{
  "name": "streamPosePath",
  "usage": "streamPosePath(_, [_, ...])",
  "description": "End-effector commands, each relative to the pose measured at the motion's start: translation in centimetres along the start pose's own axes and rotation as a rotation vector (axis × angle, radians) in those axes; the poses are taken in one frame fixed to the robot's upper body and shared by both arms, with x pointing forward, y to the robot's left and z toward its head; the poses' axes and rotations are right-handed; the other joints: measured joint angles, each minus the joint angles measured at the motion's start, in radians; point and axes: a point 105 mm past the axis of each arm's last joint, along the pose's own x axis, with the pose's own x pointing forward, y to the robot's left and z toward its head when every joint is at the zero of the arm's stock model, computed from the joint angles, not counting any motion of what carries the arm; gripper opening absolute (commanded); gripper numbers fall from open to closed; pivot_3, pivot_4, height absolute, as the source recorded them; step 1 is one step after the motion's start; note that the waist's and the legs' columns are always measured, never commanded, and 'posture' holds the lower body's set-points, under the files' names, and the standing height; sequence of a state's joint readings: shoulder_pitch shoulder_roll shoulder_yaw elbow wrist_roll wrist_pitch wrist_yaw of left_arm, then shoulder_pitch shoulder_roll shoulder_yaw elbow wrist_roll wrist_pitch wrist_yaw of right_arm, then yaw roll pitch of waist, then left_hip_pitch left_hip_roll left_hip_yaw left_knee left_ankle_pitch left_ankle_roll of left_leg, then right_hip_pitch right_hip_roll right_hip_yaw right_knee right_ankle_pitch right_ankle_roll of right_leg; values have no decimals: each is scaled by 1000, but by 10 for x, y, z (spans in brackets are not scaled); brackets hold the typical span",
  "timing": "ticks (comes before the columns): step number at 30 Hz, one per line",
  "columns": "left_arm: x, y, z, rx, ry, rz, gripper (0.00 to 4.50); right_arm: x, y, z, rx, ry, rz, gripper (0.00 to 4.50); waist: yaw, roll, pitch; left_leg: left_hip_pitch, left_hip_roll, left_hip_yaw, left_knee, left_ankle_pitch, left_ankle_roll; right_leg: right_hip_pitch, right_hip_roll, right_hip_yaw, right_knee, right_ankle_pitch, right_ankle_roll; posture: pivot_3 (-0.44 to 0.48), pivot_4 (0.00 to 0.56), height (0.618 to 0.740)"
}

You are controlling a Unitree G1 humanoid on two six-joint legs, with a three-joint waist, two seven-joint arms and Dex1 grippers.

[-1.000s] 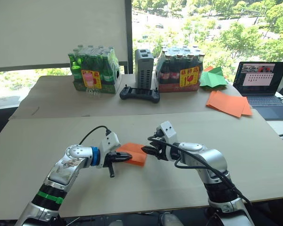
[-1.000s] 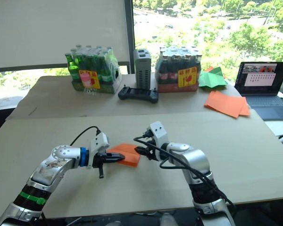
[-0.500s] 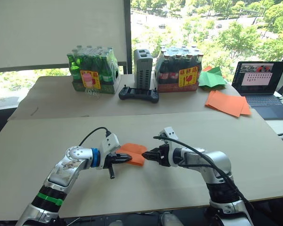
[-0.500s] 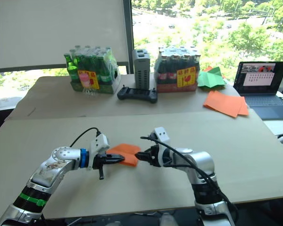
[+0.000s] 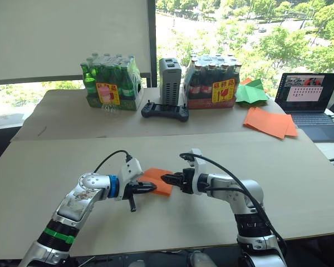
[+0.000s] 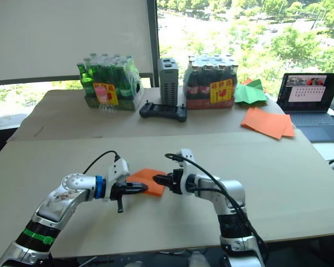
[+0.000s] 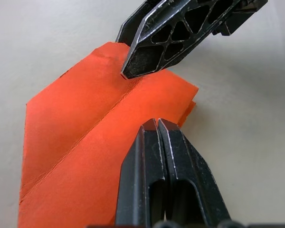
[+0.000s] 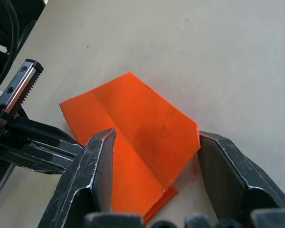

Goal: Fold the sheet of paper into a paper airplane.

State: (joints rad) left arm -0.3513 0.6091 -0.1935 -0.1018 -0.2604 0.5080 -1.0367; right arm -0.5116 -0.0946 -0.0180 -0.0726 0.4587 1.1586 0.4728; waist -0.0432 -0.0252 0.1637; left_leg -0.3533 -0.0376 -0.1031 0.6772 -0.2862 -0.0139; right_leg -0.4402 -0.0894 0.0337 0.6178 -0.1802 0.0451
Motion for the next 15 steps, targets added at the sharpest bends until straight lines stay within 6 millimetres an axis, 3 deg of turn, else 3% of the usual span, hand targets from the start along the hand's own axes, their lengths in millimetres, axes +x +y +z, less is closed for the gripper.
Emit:
streamPosePath(1, [-3, -3, 5, 28, 0, -7, 48, -1, 4, 12, -22, -55, 29, 2858, 0, 0, 0, 0, 0, 0, 0, 0, 0, 0, 0, 0, 0, 0, 0, 0, 150, 723])
streamPosePath(3, [-3, -3, 6, 29, 0, -8, 48, -1, 3, 10, -29, -50, 28, 2858, 0, 0, 0, 0, 0, 0, 0, 0, 0, 0, 0, 0, 0, 0, 0, 0, 150, 723])
streamPosePath(4, [-3, -3, 6, 29, 0, -7, 48, 0, 4, 9, -33, -49, 30, 2623, 0, 0, 0, 0, 0, 0, 0, 0, 0, 0, 0, 0, 0, 0, 0, 0, 150, 723])
streamPosePath(12, [-4, -4, 4, 30, 9, -9, 48, -1, 5, 10, -47, -63, 32, 26, 0, 0, 0, 0, 0, 0, 0, 0, 0, 0, 0, 0, 1, 0, 0, 0, 150, 723])
streamPosePath(15, [-4, -3, 4, 29, 10, -8, 48, -2, 6, 9, -80, -62, 30, 26, 0, 0, 0, 0, 0, 0, 0, 0, 0, 0, 0, 0, 1, 0, 0, 0, 150, 723])
